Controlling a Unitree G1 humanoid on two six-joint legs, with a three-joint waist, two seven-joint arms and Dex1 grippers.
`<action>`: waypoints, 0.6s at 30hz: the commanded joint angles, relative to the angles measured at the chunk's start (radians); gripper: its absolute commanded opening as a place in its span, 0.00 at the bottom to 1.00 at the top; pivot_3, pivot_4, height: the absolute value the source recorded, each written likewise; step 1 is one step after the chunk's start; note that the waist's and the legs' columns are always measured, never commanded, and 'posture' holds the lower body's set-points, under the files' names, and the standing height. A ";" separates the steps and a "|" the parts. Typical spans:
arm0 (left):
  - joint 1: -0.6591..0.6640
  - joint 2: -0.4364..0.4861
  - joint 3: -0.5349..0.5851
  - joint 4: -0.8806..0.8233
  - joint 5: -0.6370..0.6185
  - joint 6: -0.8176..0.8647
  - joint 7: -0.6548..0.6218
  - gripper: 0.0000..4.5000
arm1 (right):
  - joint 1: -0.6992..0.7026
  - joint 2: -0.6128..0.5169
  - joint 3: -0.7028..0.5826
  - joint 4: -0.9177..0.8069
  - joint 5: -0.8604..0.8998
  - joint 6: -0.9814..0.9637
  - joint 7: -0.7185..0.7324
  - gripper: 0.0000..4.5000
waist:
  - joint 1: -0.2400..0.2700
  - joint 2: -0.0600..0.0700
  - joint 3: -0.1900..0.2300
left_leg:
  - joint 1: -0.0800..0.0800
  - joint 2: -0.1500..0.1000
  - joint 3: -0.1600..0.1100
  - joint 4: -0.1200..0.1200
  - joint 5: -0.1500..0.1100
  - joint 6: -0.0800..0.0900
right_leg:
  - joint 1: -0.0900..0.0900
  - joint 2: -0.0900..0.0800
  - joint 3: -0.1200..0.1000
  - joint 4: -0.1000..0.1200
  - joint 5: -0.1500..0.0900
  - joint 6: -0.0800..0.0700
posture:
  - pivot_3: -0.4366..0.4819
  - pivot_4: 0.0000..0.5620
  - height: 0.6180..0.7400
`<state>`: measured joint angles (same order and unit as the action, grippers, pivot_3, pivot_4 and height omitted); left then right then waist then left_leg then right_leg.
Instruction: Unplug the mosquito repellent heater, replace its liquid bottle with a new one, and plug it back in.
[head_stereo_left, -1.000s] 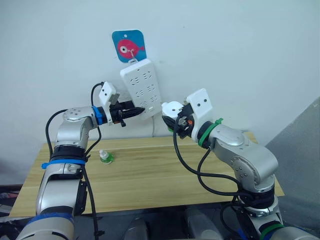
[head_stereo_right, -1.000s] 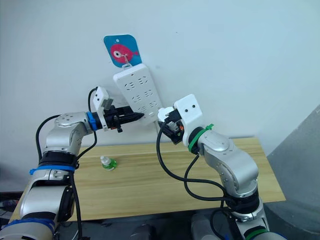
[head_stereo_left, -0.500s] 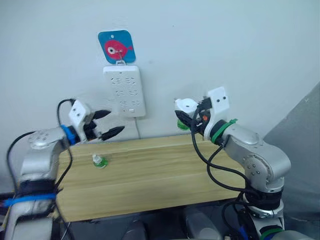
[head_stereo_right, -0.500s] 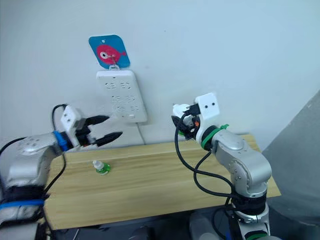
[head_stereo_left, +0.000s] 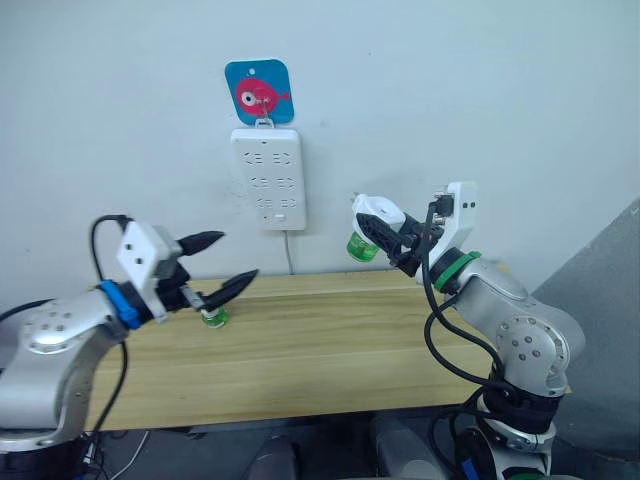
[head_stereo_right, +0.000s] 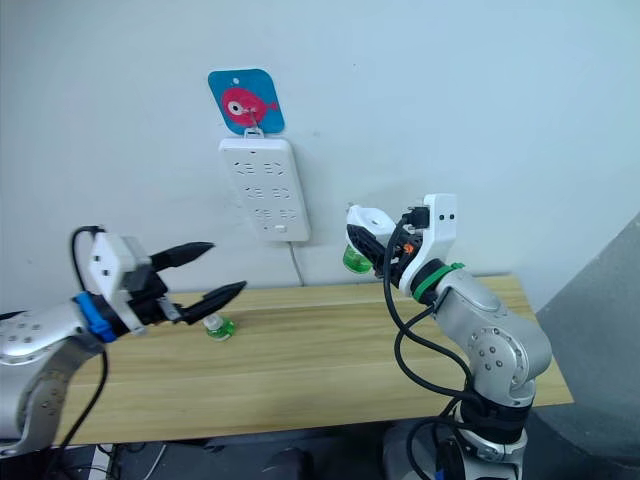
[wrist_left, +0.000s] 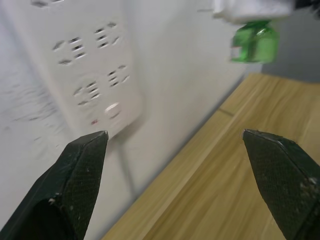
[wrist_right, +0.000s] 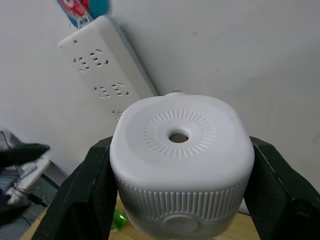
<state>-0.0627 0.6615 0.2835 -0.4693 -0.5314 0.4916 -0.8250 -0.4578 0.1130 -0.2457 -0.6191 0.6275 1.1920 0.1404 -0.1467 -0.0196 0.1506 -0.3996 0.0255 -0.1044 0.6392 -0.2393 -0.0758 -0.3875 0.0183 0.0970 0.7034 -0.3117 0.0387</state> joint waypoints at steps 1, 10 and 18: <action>-0.037 -0.054 -0.084 -0.056 -0.018 -0.002 0.044 1.00 | -0.012 0.082 -0.022 -0.030 0.091 -0.001 -0.063 0.67 | 0.002 0.000 0.000 | 0.000 0.000 0.000 0.000 0.000 0.000 | 0.000 0.001 0.000 0.000 0.000 -0.001 | 0.34 0.16 1.00; -0.137 -0.234 -0.250 0.026 0.058 -0.117 0.117 1.00 | 0.002 0.197 -0.027 0.010 0.274 -0.088 -0.257 0.67 | -0.003 0.001 -0.002 | 0.000 0.000 0.000 0.001 0.000 0.000 | -0.001 0.005 0.000 0.000 0.001 -0.003 | 0.31 0.14 1.00; -0.179 -0.305 -0.299 0.089 0.109 -0.197 0.145 1.00 | 0.019 0.178 0.010 0.057 0.512 -0.208 -0.435 0.67 | -0.029 0.002 -0.003 | 0.000 0.000 0.000 0.001 0.000 0.000 | -0.001 0.005 0.001 0.000 0.001 -0.003 | 0.30 0.13 1.00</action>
<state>-0.2230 0.3624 -0.0061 -0.3719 -0.4313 0.3283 -0.6839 -0.4512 0.1611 -0.2503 -0.5460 1.0687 1.0280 -0.2684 -0.1753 -0.0175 0.1479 -0.3999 0.0257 -0.1042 0.6398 -0.2393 -0.0756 -0.3880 0.0239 0.0981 0.7035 -0.3102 0.0361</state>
